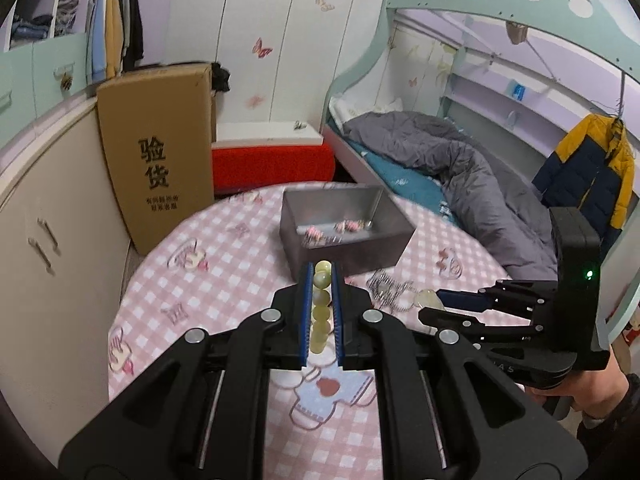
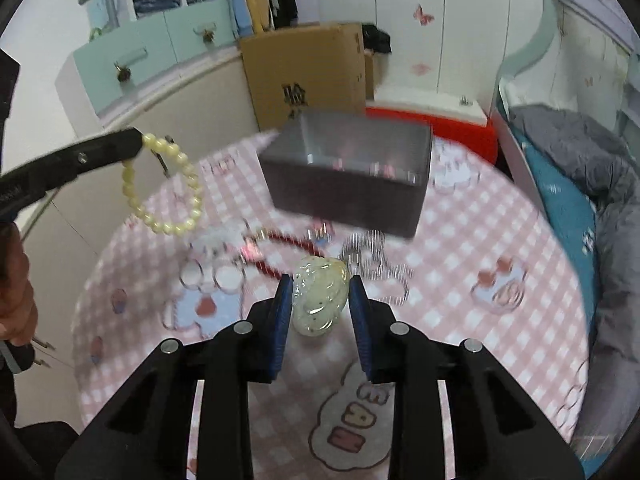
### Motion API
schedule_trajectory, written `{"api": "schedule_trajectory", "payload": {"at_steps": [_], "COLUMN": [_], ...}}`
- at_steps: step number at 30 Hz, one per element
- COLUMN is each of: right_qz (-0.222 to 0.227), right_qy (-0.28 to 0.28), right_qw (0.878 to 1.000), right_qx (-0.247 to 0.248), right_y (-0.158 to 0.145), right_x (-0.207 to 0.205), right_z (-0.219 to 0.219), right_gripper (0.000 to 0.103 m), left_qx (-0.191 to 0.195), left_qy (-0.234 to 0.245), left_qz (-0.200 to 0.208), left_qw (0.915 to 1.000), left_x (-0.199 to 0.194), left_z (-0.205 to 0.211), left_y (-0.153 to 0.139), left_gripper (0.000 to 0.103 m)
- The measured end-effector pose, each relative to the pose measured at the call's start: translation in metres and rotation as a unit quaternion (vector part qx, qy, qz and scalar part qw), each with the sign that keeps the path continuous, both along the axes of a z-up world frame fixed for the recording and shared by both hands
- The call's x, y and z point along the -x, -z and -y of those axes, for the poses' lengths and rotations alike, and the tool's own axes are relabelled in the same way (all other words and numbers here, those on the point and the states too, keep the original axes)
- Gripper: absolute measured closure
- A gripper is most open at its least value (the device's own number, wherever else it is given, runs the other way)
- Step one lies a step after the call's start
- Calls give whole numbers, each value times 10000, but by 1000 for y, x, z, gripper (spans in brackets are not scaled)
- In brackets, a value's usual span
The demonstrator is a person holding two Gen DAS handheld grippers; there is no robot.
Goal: Organize jewelry
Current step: 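Lift and carry the pearl bracelet and jade pendant over the grey box, then open both grippers to drop the bracelet and pendant into the box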
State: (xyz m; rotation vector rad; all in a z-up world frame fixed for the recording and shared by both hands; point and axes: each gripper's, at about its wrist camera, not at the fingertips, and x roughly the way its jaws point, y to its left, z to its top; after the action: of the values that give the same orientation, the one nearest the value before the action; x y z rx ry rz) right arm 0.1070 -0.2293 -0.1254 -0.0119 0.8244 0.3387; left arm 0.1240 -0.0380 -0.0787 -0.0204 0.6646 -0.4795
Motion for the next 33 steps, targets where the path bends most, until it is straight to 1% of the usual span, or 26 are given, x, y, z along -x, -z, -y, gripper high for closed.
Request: {"api": "schedule_trajectory", "payload": {"at_steps": [4,8,10,13,16,22,26,28,31,32,33], "right_qz": [355,787,910,948,805,486,182,52,-163,-200,-228], "right_qy": [-15,50,97,195,245,337,363,380,492,551,618], "right_qw": [9994,9968,9957,9949,9952,9966,9972,9971,9960,9954,9947], "right_qx": [-44,-93,-156,-273,-499,-580,-624,-659,-733,-759,-793], "right_y": [-35,-78,-94,-109,-111,-101,-85,-77,-63,-59,-58], "right_x": [-11,-25,-34,-54,-73,-101,-118,-125,-135,-137,-139], "right_z": [6,15,19,27,33,36,34,34,36,38,39], "right_gripper": [77,77,77,76,76,76,76,76,75,74,66], "left_qx": [14,39,68,209,263,230,159,133,51,-12,-73], "left_qy": [-16,-102,-155,-157,-117,-42,33,86,43,26,-9], "left_qz": [244,445,483,386,235,-66,-208,-357,-536,-632,-692], "left_qw": [9997,9990,9987,9989,9993,9997,9997,9992,9985,9980,9976], "left_x": [-10,-30,-41,-61,-81,-105,-113,-120,-130,-134,-135], "left_z": [5,13,16,22,30,47,57,62,68,70,70], "left_y": [-26,-56,-66,-74,-77,-66,-58,-51,-39,-33,-29], "left_gripper": [94,94,94,94,94,94,94,94,93,93,91]}}
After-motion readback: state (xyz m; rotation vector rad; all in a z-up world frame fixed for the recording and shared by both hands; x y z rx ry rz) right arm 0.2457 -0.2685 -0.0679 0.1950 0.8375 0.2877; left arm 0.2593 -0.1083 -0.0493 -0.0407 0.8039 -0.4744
